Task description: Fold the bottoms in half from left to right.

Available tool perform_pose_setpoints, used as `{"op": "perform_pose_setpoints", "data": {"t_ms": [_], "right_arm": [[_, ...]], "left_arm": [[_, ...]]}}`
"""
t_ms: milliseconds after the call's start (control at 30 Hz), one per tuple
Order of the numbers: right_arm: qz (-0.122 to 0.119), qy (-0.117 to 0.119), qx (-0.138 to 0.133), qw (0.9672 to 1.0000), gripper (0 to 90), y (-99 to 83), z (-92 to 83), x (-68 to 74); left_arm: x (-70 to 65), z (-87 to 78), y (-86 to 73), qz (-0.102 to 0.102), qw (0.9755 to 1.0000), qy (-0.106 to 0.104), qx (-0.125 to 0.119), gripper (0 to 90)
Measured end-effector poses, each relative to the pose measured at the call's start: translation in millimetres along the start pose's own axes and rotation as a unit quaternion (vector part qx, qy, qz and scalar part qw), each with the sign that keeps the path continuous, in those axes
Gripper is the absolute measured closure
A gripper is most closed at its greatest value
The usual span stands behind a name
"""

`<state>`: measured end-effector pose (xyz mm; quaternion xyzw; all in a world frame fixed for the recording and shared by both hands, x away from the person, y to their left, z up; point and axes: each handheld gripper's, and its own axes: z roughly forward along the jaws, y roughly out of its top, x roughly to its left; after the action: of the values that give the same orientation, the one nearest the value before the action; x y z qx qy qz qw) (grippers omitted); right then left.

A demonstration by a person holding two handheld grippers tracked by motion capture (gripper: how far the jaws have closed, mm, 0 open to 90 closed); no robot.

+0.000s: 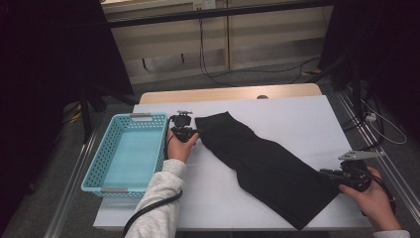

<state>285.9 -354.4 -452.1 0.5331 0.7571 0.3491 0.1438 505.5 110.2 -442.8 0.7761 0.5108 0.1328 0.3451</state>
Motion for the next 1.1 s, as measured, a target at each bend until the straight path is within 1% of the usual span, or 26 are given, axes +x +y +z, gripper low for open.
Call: {"op": "perform_pose_setpoints", "data": {"t_ms": [67, 100, 133, 233, 333, 400, 433, 500, 533, 567, 600, 633, 700, 733, 767, 800, 867, 900, 933, 1033, 1100], "right_arm": [[0.000, -0.006, -0.006, 1.0000, 70.6, 3.3, 0.0, 2.8], [-0.003, -0.006, -0.012, 0.9999, 67.9, 5.4, 0.1, 4.2], [-0.007, -0.005, -0.018, 0.9998, 65.7, 7.7, 0.6, 5.9], [-0.018, -0.006, -0.026, 0.9995, 62.7, 15.2, 4.1, 12.0], [-0.023, -0.005, -0.030, 0.9993, 62.4, 23.4, 12.6, 17.4], [-0.025, -0.005, -0.028, 0.9993, 62.4, 28.6, 20.0, 20.6], [-0.026, -0.003, -0.028, 0.9993, 62.4, 30.9, 24.0, 21.7], [-0.026, -0.010, -0.027, 0.9992, 62.7, 35.0, 31.4, 23.0], [-0.026, -0.016, -0.025, 0.9992, 63.0, 36.9, 35.3, 23.4], [-0.024, -0.018, -0.026, 0.9992, 63.6, 38.7, 39.2, 23.6], [-0.020, -0.014, -0.027, 0.9993, 64.5, 40.1, 43.3, 23.4], [-0.017, -0.016, -0.022, 0.9995, 64.9, 41.5, 47.3, 23.8], [-0.023, -0.021, -0.004, 0.9995, 65.4, 43.1, 55.2, 25.0], [-0.025, -0.018, -0.006, 0.9995, 69.2, 43.7, 56.5, 26.5], [-0.035, -0.010, 0.000, 0.9993, 70.2, 44.6, 56.9, 28.3], [-0.038, -0.006, 0.006, 0.9993, 71.5, 45.6, 56.9, 29.4], [-0.033, -0.002, 0.007, 0.9994, 77.0, 45.8, 57.4, 29.6], [-0.032, 0.004, 0.006, 0.9995, 84.3, 45.6, 57.6, 29.2], [-0.026, 0.017, 0.008, 0.9995, 86.9, 45.3, 57.3, 28.7], [-0.018, 0.017, 0.007, 0.9997, 87.9, 45.0, 56.2, 25.3], [-0.014, 0.017, 0.006, 0.9997, 88.0, 44.3, 54.3, 21.5]], "left_arm": [[-0.6, -0.4, -0.8, -0.004, 1.0000, -0.001, -0.002, 28.2], [-0.9, -1.2, -1.2, -0.003, 1.0000, -0.001, 0.000, 25.8], [-1.5, -1.9, -1.8, 0.003, 1.0000, -0.002, 0.003, 24.8], [-4.8, -3.9, -4.8, 0.003, 1.0000, -0.003, 0.000, 21.3], [-7.4, -5.8, -7.9, 0.005, 0.9999, -0.011, 0.002, 18.7], [-8.9, -8.1, -9.5, 0.009, 0.9999, -0.010, 0.000, 18.1], [-9.9, -9.2, -10.3, 0.007, 0.9999, -0.013, -0.001, 17.0], [-11.0, -11.3, -11.8, 0.009, 0.9999, -0.015, 0.000, 15.8], [-11.2, -13.0, -12.4, 0.014, 0.9997, -0.019, 0.002, 14.7], [-12.5, -14.2, -13.4, 0.012, 0.9997, -0.019, 0.000, 14.5], [-13.1, -15.4, -14.2, 0.015, 0.9997, -0.020, 0.004, 14.3], [-14.0, -15.8, -15.1, 0.014, 0.9996, -0.022, 0.004, 13.6], [-15.3, -16.5, -16.4, 0.016, 0.9996, -0.022, 0.005, 13.3], [-15.3, -16.5, -16.9, 0.016, 0.9997, -0.021, 0.004, 13.3], [-14.8, -16.8, -17.2, 0.018, 0.9996, -0.019, 0.007, 13.3], [-14.9, -16.7, -17.6, 0.019, 0.9996, -0.019, 0.006, 13.2], [-15.3, -16.6, -18.5, 0.015, 0.9997, -0.018, 0.006, 13.2], [-15.4, -17.0, -18.8, 0.016, 0.9997, -0.018, 0.008, 13.2], [-15.4, -17.0, -18.8, 0.016, 0.9997, -0.018, 0.008, 13.2], [-13.9, -18.9, -19.2, 0.015, 0.9997, -0.017, 0.009, 13.2], [-13.1, -20.8, -19.0, 0.014, 0.9998, -0.014, 0.008, 13.3]]}}
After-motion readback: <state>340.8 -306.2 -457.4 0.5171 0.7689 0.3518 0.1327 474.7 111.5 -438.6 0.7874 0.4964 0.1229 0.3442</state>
